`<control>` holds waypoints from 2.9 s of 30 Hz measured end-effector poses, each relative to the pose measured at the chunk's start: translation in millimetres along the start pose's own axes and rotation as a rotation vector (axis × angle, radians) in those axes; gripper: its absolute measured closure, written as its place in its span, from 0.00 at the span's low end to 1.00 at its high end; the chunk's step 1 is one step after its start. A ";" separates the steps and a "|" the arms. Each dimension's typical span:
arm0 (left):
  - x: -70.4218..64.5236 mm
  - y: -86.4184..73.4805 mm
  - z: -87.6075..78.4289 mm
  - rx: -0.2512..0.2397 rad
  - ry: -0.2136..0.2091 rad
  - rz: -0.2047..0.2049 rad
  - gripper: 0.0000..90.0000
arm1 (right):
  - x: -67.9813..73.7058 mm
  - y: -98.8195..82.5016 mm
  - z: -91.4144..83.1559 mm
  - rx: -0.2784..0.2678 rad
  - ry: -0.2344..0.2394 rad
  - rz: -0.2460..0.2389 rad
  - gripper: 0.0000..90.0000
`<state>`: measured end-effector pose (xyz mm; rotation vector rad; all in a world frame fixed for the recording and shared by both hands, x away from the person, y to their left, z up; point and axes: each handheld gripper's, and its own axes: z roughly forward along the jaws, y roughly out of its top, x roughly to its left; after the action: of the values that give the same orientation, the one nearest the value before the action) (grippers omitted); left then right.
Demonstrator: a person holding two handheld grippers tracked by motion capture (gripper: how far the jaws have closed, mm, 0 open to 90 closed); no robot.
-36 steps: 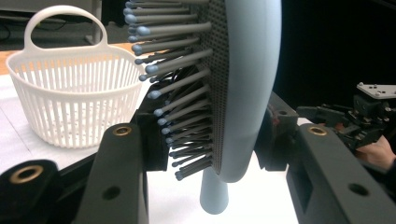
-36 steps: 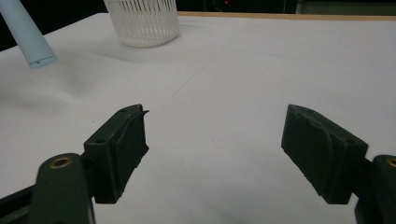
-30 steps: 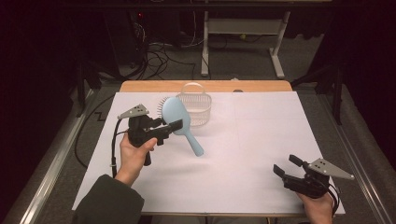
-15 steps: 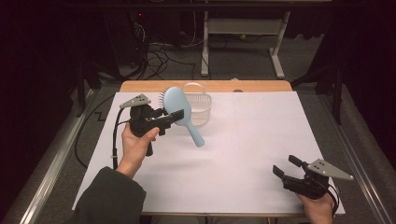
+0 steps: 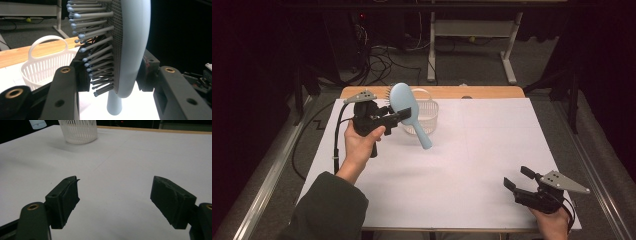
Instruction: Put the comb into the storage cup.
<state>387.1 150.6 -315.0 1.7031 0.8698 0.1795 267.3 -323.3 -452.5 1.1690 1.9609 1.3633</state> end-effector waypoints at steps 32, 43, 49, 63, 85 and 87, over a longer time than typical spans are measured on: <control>5.7 32.5 16.7 -0.014 0.027 0.016 0.61 | -3.0 -0.9 2.7 0.003 0.014 0.014 0.26; 18.8 42.0 20.4 -0.026 0.057 -0.009 0.61 | -3.2 -1.4 2.7 0.007 0.012 0.014 0.26; 24.6 48.9 25.0 -0.021 0.079 -0.021 0.61 | -3.1 -2.4 -1.3 -0.002 0.008 0.014 0.26; 25.9 64.3 37.4 -0.016 0.105 -0.013 0.61 | -3.9 -2.6 -0.8 -0.001 0.007 0.023 0.26; 42.9 62.1 62.9 -0.002 0.174 -0.030 0.61 | -4.0 -2.7 -1.2 -0.003 0.014 0.026 0.26; 45.3 61.5 65.0 -0.002 0.183 -0.032 0.61 | -4.6 -2.9 -0.8 0.000 0.012 0.028 0.26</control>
<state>482.1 124.4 -296.0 1.6886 1.0309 0.3178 268.0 -327.9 -455.2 1.1949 1.9606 1.3873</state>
